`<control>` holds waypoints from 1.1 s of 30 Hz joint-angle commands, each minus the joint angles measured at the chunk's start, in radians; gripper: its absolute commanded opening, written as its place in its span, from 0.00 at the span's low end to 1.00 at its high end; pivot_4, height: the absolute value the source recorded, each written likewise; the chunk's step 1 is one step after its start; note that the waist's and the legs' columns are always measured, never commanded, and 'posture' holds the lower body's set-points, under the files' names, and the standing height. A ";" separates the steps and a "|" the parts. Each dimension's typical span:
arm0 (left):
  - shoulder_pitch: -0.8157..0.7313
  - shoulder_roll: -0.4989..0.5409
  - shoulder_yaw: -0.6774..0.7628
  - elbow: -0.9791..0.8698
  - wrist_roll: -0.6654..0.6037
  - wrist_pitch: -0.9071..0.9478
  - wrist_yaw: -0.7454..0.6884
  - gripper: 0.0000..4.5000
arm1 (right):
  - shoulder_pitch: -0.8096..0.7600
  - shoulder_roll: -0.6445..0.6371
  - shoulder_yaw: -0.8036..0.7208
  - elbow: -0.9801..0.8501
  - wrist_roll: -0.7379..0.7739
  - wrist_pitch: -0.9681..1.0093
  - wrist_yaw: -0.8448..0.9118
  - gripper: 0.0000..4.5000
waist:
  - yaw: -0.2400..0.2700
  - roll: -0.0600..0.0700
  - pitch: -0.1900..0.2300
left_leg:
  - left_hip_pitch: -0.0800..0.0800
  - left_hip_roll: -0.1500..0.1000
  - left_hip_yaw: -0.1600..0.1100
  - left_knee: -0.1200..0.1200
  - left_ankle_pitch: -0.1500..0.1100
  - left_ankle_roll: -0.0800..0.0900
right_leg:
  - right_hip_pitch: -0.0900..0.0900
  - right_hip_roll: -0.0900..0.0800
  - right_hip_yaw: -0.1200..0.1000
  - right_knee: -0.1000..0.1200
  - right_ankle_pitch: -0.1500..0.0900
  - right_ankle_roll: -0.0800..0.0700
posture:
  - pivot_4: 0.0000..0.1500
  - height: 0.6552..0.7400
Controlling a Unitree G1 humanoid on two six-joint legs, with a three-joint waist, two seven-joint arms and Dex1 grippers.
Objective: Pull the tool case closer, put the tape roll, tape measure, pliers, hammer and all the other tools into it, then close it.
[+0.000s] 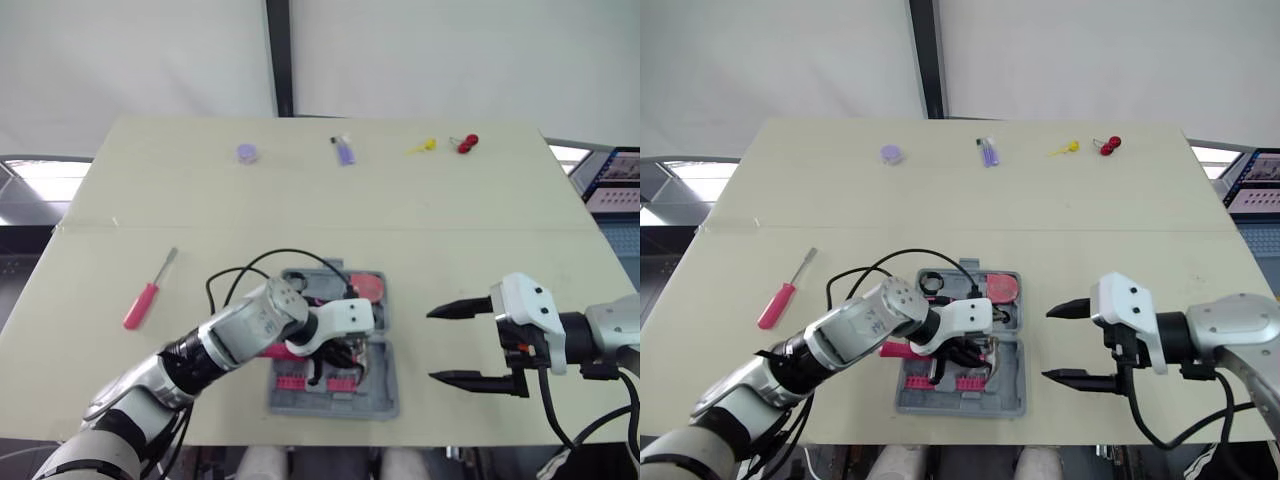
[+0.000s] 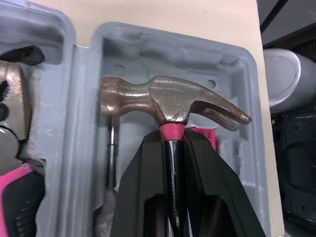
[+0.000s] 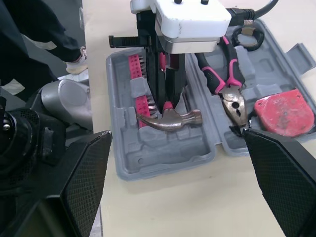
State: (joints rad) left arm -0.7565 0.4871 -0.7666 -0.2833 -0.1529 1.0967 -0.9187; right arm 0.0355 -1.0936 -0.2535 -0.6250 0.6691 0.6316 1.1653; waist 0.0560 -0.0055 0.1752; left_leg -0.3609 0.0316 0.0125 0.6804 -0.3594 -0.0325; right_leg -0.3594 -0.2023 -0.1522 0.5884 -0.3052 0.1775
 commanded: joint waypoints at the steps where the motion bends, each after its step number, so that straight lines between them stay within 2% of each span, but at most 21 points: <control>1: -0.039 -0.019 0.002 -0.046 -0.005 0.030 0.011 0.01 | 0.015 0.001 -0.030 -0.019 -0.007 -0.030 0.004 1.00 | 0.001 0.000 0.000 | 0.000 0.000 0.000 0.000 0.000 0.000 | 0.000 0.000 0.000 0.000 0.000 0.000 | 1.00 1.00; 12: -0.108 -0.123 -0.051 0.021 0.006 0.091 0.082 0.01 | 0.019 0.018 0.002 -0.006 -0.036 -0.054 -0.022 1.00 | 0.001 0.000 0.000 | -0.002 0.000 -0.001 0.002 0.000 0.001 | 0.000 0.000 0.000 0.000 0.000 0.000 | 1.00 1.00; 33: -0.110 -0.187 -0.089 0.026 -0.016 0.149 0.153 0.01 | 0.026 0.009 -0.017 0.001 -0.043 -0.048 -0.019 1.00 | 0.001 0.000 0.000 | -0.002 0.000 -0.001 0.002 0.000 0.001 | 0.000 0.000 0.000 0.000 0.000 0.000 | 1.00 1.00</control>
State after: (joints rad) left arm -0.8552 0.3093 -0.8644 -0.2198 -0.1561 1.2451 -0.7646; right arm 0.0599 -1.0832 -0.2433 -0.6114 0.6146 0.5888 1.1442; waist 0.0571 -0.0054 0.1751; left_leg -0.3628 0.0314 0.0110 0.6824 -0.3597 -0.0319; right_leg -0.3593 -0.2022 -0.1526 0.5885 -0.3051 0.1775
